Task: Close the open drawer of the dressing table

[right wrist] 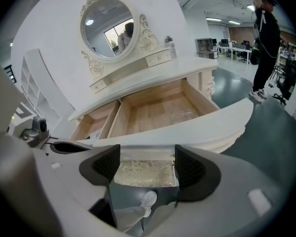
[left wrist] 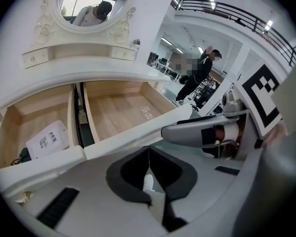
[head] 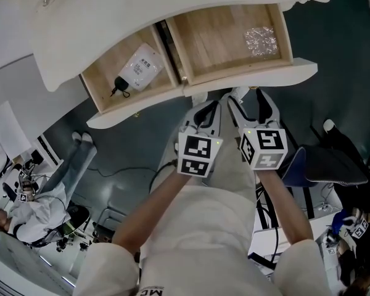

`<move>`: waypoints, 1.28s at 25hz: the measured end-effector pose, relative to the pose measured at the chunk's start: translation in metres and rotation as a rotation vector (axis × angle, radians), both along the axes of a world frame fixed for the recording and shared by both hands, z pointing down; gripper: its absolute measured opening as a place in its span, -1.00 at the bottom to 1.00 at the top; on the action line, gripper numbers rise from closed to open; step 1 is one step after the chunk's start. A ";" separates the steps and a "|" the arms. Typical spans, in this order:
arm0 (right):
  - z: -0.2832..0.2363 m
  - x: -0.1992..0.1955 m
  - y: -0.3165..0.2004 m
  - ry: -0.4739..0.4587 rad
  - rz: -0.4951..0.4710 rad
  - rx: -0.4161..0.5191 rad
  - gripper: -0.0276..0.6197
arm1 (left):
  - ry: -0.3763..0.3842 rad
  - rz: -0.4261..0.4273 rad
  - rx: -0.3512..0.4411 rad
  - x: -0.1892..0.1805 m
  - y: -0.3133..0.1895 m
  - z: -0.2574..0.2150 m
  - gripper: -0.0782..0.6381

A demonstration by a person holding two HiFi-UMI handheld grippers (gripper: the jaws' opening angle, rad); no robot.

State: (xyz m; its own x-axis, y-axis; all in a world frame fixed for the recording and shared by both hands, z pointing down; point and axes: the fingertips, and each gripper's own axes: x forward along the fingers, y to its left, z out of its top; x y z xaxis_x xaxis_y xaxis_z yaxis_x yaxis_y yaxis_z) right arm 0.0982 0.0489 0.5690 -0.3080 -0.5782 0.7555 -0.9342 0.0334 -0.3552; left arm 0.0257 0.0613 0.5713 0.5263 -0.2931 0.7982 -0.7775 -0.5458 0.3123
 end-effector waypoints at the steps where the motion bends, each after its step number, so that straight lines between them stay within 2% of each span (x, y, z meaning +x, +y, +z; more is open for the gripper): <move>1: 0.001 0.000 0.000 -0.003 0.000 -0.002 0.06 | 0.001 0.000 0.001 0.000 -0.001 0.000 -0.75; 16: 0.005 -0.001 -0.010 -0.007 -0.001 0.008 0.11 | 0.001 -0.016 0.013 0.001 -0.006 0.000 -0.75; 32: 0.005 -0.002 -0.034 -0.013 -0.002 0.035 0.11 | 0.002 -0.077 0.036 0.001 -0.029 -0.003 -0.75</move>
State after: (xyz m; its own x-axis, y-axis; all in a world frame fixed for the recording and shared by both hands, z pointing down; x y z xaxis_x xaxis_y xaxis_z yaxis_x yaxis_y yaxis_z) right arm 0.0960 0.0144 0.5743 -0.3185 -0.6036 0.7309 -0.9295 0.0478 -0.3656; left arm 0.0264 0.0326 0.5683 0.5027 -0.3610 0.7855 -0.8170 -0.4952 0.2953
